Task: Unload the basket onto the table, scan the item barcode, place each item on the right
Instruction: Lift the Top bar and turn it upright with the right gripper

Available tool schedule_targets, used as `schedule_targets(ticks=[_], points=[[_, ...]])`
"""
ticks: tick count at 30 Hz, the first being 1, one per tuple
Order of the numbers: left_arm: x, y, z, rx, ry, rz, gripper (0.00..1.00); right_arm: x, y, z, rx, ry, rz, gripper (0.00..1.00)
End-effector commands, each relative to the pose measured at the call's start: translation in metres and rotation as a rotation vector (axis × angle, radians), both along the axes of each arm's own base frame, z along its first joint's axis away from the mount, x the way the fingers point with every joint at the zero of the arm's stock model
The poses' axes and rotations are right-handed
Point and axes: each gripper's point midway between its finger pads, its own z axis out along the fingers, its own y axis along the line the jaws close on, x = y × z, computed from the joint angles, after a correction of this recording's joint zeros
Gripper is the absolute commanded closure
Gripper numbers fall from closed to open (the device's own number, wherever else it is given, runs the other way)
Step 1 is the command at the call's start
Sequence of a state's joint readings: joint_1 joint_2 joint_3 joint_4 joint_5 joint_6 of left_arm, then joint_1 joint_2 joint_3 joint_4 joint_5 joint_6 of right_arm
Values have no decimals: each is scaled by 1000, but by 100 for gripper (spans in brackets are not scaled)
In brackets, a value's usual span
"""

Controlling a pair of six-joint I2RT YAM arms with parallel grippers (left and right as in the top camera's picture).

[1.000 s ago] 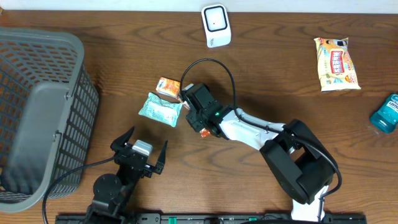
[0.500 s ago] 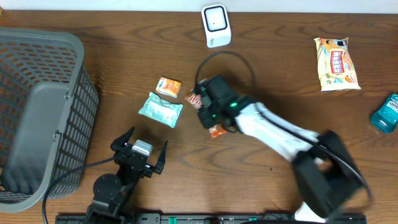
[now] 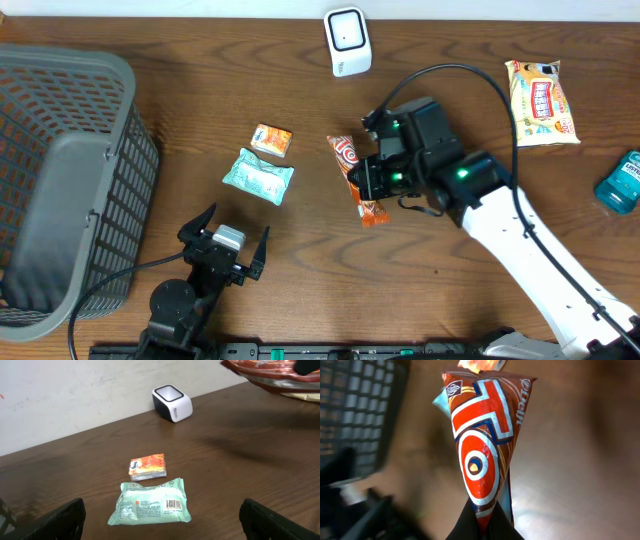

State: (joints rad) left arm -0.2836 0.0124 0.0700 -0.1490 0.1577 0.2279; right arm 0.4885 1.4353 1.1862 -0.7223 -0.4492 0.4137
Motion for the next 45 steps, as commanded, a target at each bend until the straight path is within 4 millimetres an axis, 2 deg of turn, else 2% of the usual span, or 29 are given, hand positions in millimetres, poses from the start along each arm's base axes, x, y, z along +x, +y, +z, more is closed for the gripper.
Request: schedule_targets(ticks=[1, 13, 16, 25, 33, 41, 45], points=[[-2, -2, -13, -1, 43, -7, 2, -21, 16, 19, 198, 171, 54, 99], [-2, -2, -13, -1, 43, -7, 2, -39, 18, 59, 488, 323, 175, 98], [-2, -2, -13, -1, 43, -7, 2, -40, 17, 64, 518, 372, 157, 96], [-2, -2, -13, -1, 43, -7, 2, -48, 14, 85, 636, 531, 148, 98], [-2, -2, -13, -1, 43, -7, 2, -61, 2, 124, 829, 657, 257, 99], [-2, -2, -13, -1, 43, -7, 2, -56, -3, 124, 834, 671, 226, 99], [-2, -2, -13, -1, 43, -7, 2, -56, -3, 124, 838, 606, 260, 99]])
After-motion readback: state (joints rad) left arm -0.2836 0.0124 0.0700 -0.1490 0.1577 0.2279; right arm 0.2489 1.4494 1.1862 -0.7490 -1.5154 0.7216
